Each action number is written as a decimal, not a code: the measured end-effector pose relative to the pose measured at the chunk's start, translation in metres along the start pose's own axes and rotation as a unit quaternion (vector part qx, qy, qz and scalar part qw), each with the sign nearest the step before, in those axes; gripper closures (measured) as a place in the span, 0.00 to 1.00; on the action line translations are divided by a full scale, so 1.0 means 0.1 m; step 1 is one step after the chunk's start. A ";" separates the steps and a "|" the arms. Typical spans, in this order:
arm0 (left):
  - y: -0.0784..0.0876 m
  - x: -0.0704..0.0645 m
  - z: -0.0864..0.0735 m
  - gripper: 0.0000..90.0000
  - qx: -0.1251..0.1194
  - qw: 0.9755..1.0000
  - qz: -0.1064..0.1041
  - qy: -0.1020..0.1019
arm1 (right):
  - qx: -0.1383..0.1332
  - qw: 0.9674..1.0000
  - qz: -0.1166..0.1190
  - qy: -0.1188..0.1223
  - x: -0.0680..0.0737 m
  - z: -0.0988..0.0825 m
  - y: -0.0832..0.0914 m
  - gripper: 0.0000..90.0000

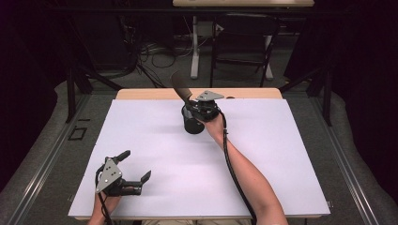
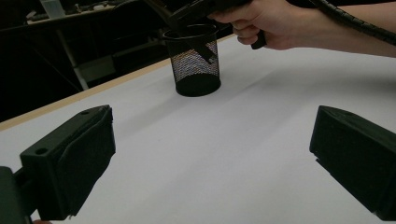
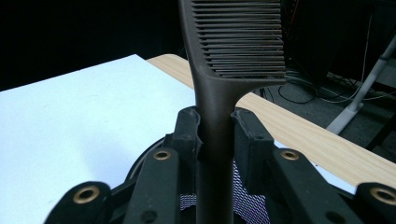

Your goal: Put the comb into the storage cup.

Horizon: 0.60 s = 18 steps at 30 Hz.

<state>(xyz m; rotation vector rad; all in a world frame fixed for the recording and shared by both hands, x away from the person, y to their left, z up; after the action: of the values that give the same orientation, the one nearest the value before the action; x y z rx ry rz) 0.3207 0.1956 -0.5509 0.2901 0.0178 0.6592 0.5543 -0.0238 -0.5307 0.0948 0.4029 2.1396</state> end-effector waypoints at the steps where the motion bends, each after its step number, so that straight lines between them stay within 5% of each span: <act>1: 0.00 0.00 0.00 0.00 0.000 1.000 0.000 0.001 | 0.000 1.000 0.000 0.000 0.00 0.00 0.00 0.81; 10: 0.00 0.00 0.00 0.00 -0.002 1.000 -0.002 0.001 | 0.002 1.000 -0.002 0.003 0.01 -0.04 0.01 0.80; 18: 0.00 -0.01 0.00 0.00 -0.002 1.000 -0.003 0.000 | 0.034 0.999 -0.019 -0.015 -0.06 -0.03 0.15 0.46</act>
<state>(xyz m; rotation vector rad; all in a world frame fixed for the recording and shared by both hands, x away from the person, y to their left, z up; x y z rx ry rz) 0.3201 0.1950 -0.5506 0.2861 0.0168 0.6533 0.5453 -0.0371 -0.5287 0.1571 0.4567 2.0858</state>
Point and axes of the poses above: each handheld gripper's, and its own axes: y roughly backward along the jaws, z roughly out of its top, x roughly to its left, the point moved 7 cm from there along -y, roughly forward along the jaws, and after that the axes turned 11 degrees about -z, right-handed, at the moved point
